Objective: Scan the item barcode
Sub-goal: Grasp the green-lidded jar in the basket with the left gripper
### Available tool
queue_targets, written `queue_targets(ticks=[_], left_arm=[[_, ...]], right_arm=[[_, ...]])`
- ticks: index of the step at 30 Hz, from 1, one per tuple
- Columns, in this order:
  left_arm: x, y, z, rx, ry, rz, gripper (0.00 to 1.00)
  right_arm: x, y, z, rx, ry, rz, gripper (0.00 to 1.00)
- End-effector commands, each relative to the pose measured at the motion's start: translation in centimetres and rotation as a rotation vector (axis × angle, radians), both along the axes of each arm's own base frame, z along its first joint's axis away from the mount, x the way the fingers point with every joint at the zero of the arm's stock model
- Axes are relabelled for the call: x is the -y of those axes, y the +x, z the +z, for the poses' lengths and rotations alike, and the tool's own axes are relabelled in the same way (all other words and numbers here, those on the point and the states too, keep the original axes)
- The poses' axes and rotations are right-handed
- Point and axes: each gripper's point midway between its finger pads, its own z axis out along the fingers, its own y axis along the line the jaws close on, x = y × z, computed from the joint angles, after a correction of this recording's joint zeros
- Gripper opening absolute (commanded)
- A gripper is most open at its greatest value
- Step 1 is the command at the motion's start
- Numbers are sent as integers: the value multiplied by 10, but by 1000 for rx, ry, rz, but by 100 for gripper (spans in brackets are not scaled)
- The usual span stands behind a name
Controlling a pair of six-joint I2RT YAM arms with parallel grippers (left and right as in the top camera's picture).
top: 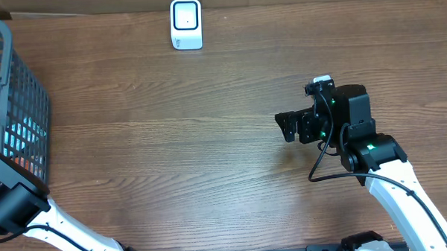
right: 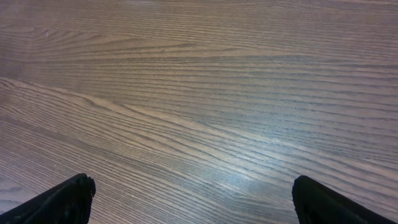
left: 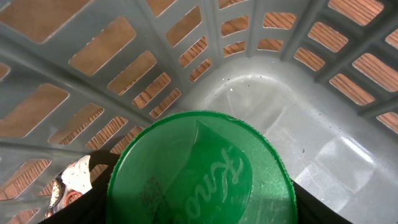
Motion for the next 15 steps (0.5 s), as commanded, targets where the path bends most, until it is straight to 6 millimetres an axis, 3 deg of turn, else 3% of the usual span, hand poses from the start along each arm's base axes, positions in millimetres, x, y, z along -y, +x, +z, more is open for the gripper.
queue_targets(ticks=[1, 5, 7, 12, 15], left_arm=[[1, -4, -6, -24, -11, -6, 57], [5, 1, 19, 4, 17, -16, 51], [9, 3, 43, 32, 43, -23, 47], [29, -1, 122, 136, 111, -23, 42], [58, -7, 184, 237, 128, -59, 44]], right_arm=[[-1, 6, 12, 31, 13, -2, 100], [-2, 8, 14, 40, 16, -2, 100], [-2, 9, 15, 47, 18, -1, 100], [-2, 10, 16, 52, 18, -1, 100], [-2, 10, 16, 51, 19, -1, 100]])
